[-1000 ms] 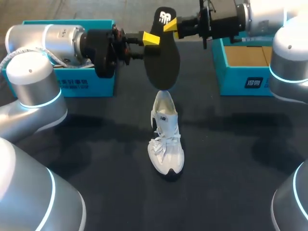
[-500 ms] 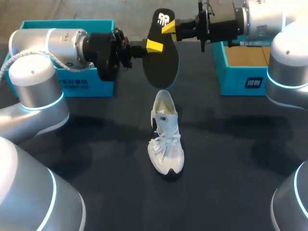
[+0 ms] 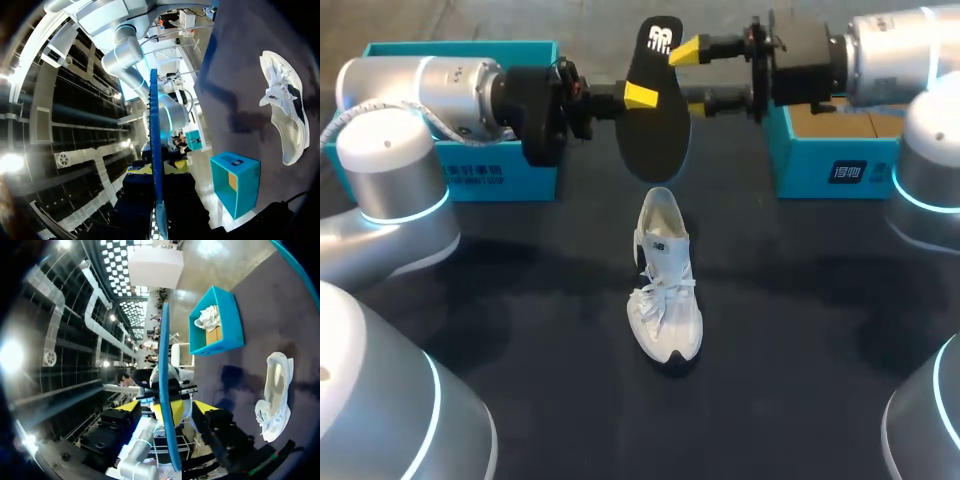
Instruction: Take the shoe out of the shoebox, open the shoe tongue, remove and reinsert the insole, then place the shoe into the shoebox
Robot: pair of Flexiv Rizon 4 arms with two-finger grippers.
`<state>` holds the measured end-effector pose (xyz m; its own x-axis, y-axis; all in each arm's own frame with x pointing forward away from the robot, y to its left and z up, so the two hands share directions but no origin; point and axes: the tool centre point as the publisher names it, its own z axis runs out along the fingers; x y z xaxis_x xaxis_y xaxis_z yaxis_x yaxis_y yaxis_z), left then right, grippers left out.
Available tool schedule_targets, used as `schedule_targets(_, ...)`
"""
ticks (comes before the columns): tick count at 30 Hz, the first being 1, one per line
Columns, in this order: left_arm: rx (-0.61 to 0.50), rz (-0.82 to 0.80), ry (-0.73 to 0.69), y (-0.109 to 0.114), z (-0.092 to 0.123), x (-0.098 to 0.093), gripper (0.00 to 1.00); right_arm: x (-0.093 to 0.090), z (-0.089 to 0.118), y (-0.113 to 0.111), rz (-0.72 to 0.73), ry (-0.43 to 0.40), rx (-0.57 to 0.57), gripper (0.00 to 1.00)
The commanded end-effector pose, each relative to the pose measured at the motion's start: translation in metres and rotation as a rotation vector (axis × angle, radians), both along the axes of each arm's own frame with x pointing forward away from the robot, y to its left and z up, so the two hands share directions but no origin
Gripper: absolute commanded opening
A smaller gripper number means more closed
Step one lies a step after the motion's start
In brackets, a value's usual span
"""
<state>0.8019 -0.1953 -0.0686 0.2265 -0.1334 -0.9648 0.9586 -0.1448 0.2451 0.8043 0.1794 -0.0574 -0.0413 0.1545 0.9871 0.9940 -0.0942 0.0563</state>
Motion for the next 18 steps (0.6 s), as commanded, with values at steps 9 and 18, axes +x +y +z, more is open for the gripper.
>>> schedule_targets(9,-0.001,0.005,0.007,-0.003,0.002,0.003,0.0,-0.055,0.003,-0.052,-0.015,-0.066,0.008,1.0)
schedule_targets(18,-0.013,0.01,0.01,-0.006,0.005,0.004,0.0,-0.069,0.003,-0.062,-0.009,-0.071,0.027,1.0)
